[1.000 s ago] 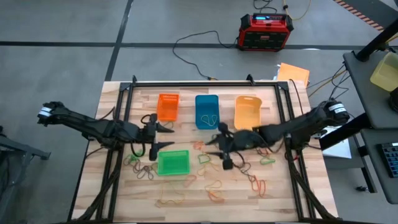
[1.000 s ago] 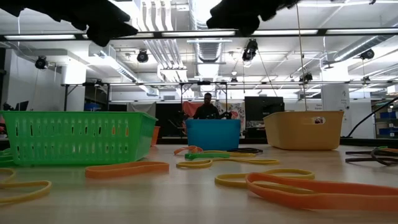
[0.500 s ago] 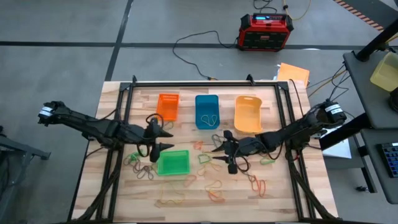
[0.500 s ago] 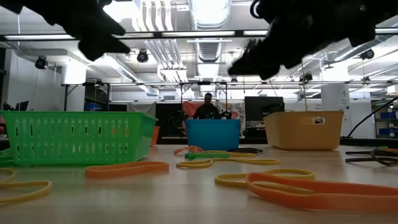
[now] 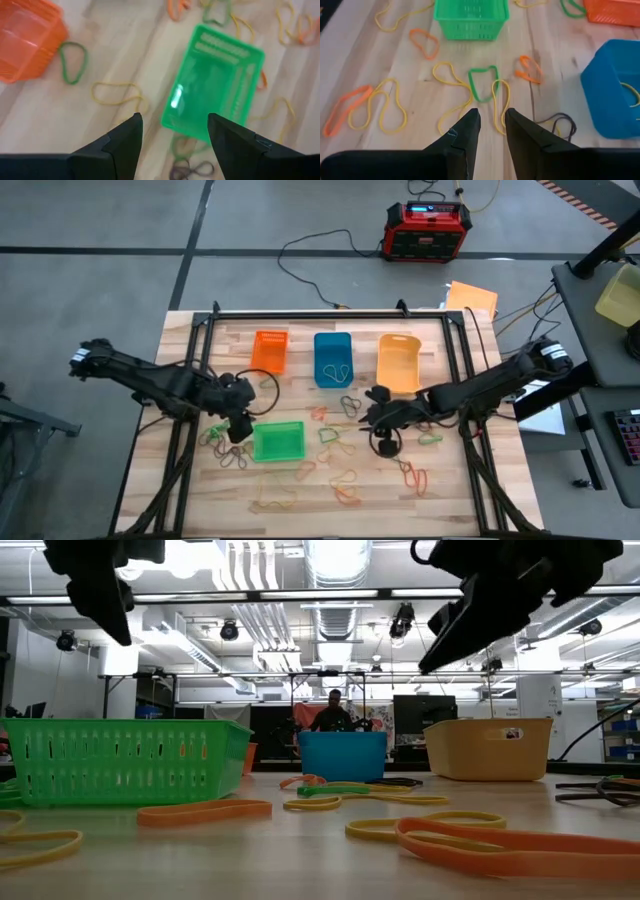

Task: Sort rubber bands into baskets
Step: Put the green rubberband into the yellow bin

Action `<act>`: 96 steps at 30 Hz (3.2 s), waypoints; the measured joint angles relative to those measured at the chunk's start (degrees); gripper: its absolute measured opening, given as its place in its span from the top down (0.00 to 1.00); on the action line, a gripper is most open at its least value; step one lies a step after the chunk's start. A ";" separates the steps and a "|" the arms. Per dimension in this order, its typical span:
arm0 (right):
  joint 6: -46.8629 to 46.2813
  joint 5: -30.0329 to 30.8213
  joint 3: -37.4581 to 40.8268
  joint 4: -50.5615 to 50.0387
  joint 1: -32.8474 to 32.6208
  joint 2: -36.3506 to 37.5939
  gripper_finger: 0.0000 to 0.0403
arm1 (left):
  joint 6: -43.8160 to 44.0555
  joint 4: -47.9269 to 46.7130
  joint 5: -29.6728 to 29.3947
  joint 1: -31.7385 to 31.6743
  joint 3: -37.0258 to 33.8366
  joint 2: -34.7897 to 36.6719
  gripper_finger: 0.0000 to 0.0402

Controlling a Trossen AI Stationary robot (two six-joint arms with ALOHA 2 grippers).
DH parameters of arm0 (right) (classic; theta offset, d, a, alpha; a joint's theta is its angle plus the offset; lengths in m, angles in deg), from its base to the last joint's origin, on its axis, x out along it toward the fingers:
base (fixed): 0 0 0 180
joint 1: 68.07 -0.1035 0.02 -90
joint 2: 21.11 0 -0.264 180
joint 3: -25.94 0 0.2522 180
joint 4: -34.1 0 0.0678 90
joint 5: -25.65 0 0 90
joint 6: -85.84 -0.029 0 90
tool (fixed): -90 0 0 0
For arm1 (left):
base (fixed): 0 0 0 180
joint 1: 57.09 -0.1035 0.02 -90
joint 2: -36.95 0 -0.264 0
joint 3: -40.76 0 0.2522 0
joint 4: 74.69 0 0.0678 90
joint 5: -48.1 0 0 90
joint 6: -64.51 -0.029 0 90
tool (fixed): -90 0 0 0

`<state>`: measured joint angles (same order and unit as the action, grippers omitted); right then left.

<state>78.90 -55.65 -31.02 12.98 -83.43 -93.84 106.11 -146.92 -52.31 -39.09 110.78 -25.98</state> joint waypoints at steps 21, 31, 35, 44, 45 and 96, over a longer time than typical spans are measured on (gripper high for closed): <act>-1.60 0.49 -0.28 8.65 0.50 -0.55 0.77 | 16.35 -6.91 -1.17 22.23 -4.19 -9.08 0.48; -1.44 0.51 -0.28 8.96 1.14 -0.57 0.78 | 23.37 -6.96 4.39 15.34 -15.07 -9.08 0.54; -1.20 0.51 -0.27 8.93 1.20 -0.57 0.77 | 20.13 -1.38 4.95 12.07 -18.85 -8.93 0.59; -1.46 0.51 -0.26 8.88 1.38 -0.57 0.76 | 18.08 2.95 4.93 9.59 -23.02 -9.45 0.64; -1.46 0.51 -0.24 8.88 1.42 -0.57 0.76 | 18.08 3.08 4.93 9.59 -23.50 -9.45 0.64; -0.06 0.49 -0.17 9.42 1.40 -0.57 0.77 | 8.20 -7.12 -10.16 11.16 -6.82 8.54 1.00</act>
<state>78.84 -55.16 -31.19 22.41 -82.03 -94.41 114.31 -154.04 -62.48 -27.93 103.96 -17.44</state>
